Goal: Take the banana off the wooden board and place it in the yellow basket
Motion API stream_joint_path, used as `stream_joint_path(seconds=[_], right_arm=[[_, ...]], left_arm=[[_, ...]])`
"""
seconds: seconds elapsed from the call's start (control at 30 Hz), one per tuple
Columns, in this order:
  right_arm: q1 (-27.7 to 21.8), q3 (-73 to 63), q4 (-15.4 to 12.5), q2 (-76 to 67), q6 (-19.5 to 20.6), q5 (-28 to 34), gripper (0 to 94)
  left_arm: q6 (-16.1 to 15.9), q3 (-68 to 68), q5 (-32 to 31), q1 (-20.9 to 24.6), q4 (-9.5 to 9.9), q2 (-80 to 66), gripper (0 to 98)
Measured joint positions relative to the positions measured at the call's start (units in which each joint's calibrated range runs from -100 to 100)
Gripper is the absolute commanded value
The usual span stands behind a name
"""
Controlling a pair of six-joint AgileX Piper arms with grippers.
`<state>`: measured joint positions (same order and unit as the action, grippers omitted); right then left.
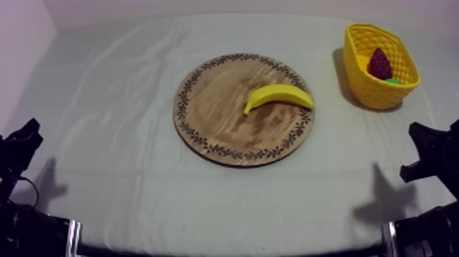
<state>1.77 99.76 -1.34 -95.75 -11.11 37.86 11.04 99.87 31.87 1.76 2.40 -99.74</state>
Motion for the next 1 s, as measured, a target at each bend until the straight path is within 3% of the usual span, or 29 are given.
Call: stream_joint_path(seconds=[0.53,0.67,0.9,1.0], right_arm=[[0.00,-0.06,0.00,0.00,0.36,0.54,0.4],[0.52,-0.18,0.05,0.00,-1.55,0.87,0.4],[2.95,-6.17,5.04,4.59,0.66,4.20,0.4],[4.33,-11.18,5.25,8.52,1.25,4.84,0.4]], left_arm=[[0.00,0.00,0.00,0.00,0.00,0.00,0.1],[0.00,0.00,0.00,0.00,0.00,0.00,0.1],[0.00,0.00,0.00,0.00,0.00,0.00,0.1],[0.00,0.00,0.00,0.00,0.00,0.00,0.1]])
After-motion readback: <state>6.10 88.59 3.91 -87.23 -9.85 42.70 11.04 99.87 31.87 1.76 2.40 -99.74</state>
